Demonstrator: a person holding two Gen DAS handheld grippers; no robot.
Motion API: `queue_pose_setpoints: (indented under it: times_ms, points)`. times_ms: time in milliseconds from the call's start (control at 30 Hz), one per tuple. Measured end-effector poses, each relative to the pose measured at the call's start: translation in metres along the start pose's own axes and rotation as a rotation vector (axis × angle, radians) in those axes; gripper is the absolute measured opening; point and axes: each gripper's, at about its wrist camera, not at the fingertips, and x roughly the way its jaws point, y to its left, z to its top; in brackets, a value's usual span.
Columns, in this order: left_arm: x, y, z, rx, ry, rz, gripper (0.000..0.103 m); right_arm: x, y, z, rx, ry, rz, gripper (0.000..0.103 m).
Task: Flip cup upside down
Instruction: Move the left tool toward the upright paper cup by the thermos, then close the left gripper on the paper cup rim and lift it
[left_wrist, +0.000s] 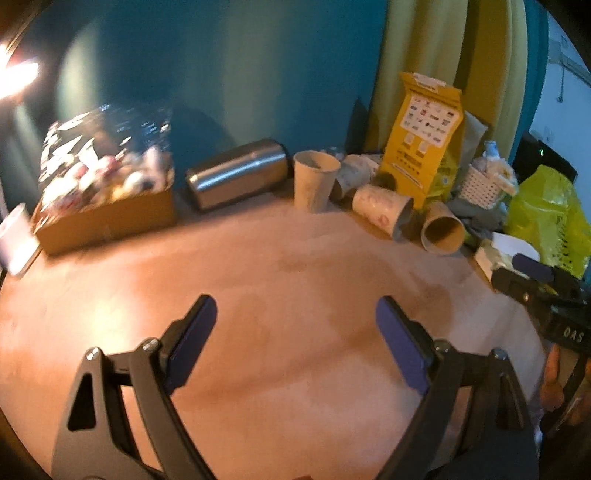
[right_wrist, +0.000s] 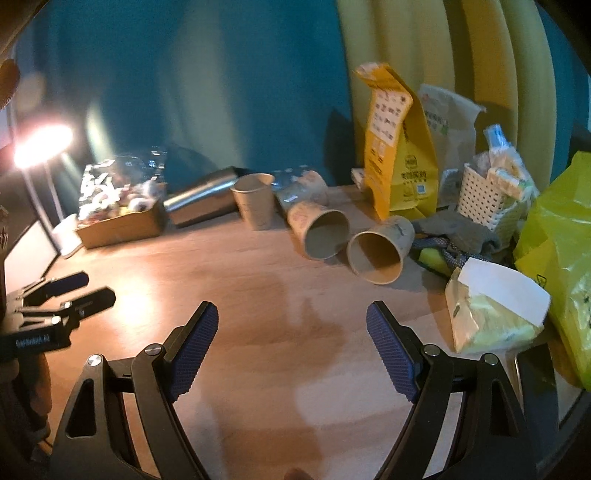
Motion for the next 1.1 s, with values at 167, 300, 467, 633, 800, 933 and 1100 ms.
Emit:
queue_pose_setpoints:
  times_ms: [167,300,467,633,800,933,1100]
  points:
    - [0.064,-0.005,0.043,0.072,-0.002,-0.002,0.089,0.041,-0.021,0.014,0.022,0.029,-0.015,0.085]
    - [0.113,-0.009,0.072,0.101,0.0,-0.016,0.089,0.066,-0.034,0.023,0.036,0.047,-0.019,0.085]
    - [0.163,-0.011,0.094,0.098,0.026,-0.027,0.089,0.087,-0.048,0.032,0.054,0.073,-0.027,0.085]
    - [0.2,-0.018,0.107,0.115,0.071,-0.031,0.089,0.094,-0.058,0.044,0.054,0.067,-0.028,0.085]
    - [0.223,-0.024,0.119,0.134,0.082,-0.018,0.089,0.105,-0.064,0.05,0.057,0.075,-0.011,0.085]
    - [0.238,-0.03,0.125,0.153,0.094,-0.017,0.089,0.113,-0.07,0.055,0.07,0.082,-0.006,0.085]
    - [0.247,-0.035,0.126,0.178,0.102,-0.028,0.068,0.116,-0.073,0.057,0.078,0.08,-0.013,0.085]
